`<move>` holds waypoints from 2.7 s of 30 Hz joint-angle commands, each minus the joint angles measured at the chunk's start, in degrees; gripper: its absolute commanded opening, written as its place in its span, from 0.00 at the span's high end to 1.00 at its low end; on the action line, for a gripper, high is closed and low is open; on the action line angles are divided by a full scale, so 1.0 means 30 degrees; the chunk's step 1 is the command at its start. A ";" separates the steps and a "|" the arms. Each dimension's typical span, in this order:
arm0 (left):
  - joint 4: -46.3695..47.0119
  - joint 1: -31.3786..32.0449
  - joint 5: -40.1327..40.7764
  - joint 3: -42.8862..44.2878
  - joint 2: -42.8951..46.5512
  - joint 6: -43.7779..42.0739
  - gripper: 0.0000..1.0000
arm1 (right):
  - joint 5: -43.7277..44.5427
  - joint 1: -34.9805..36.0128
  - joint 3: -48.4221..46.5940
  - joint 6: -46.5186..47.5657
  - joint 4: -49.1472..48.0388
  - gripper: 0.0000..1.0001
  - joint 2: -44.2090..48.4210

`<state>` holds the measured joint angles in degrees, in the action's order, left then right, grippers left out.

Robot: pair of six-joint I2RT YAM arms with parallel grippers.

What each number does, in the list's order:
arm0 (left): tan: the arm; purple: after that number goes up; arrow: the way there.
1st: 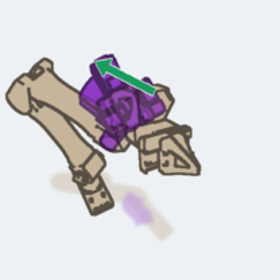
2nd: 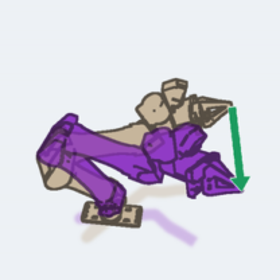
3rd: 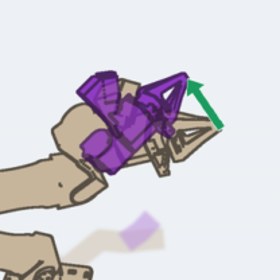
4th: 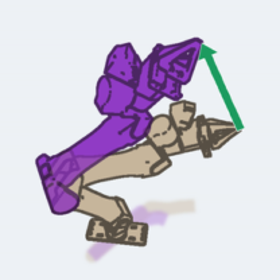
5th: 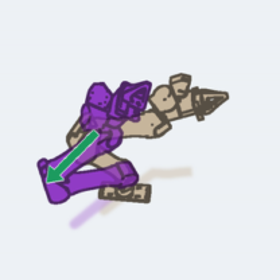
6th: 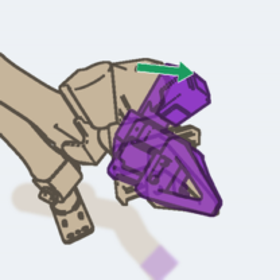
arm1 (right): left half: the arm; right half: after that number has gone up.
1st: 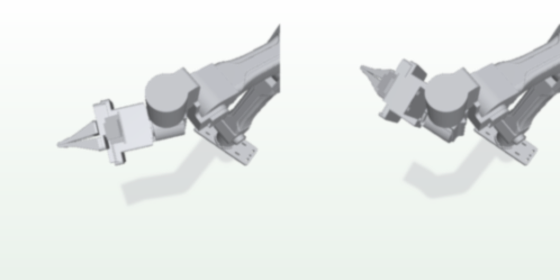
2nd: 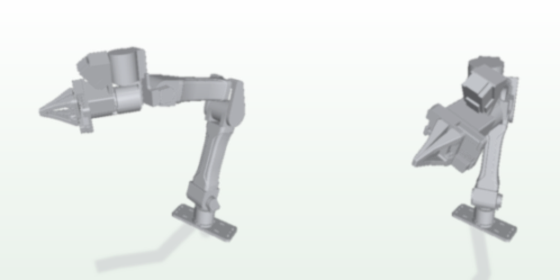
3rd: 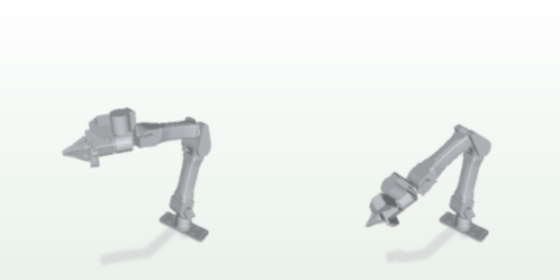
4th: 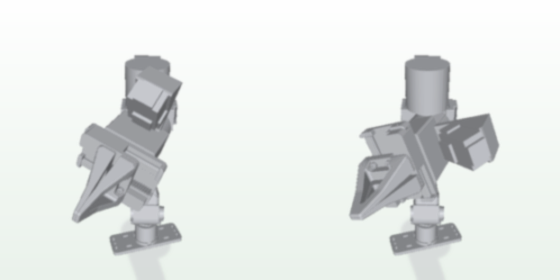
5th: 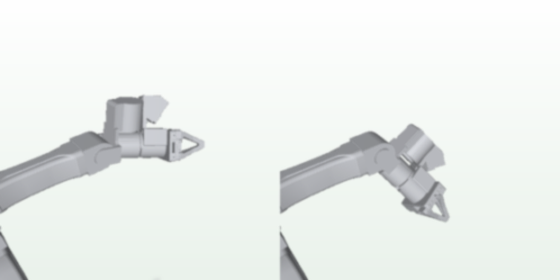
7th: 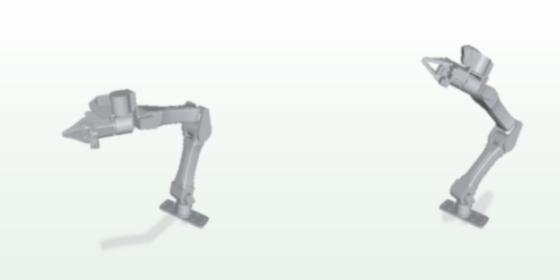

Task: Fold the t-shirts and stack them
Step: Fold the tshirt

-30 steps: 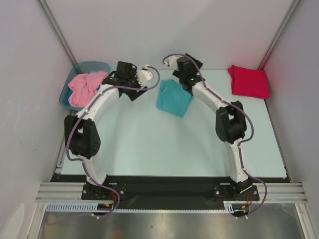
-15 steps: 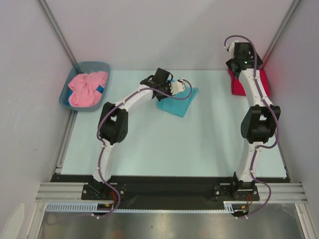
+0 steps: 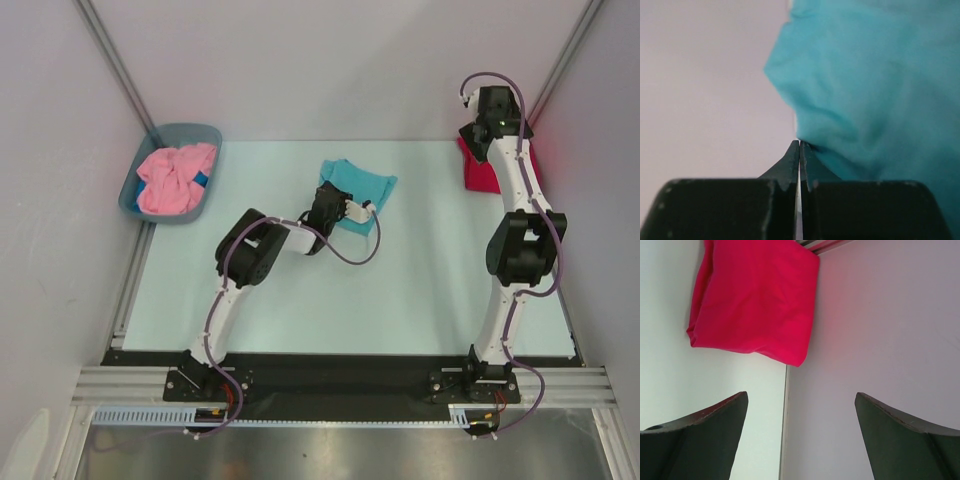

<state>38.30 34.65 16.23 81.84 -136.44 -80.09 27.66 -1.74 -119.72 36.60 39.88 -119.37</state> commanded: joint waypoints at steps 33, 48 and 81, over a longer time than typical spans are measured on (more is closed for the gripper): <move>0.2848 -0.0507 0.1448 0.9543 -0.2768 -0.3564 1.00 | -0.0870 -0.0271 -0.4301 -0.1126 0.1151 0.05 -0.1107; -0.9898 -0.0594 -0.0281 1.3551 -0.6873 -0.3715 1.00 | -0.0783 -0.0036 -0.4390 -0.1213 0.1209 0.05 -0.1020; -0.5942 -1.0085 0.8477 -0.5421 1.5009 0.8271 0.00 | -0.4679 1.2112 0.2901 -0.1536 0.1595 0.09 -0.0022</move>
<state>26.52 3.60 42.57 72.34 -92.90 -61.73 17.34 29.47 -113.51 31.70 43.48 -119.72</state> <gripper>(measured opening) 0.996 0.922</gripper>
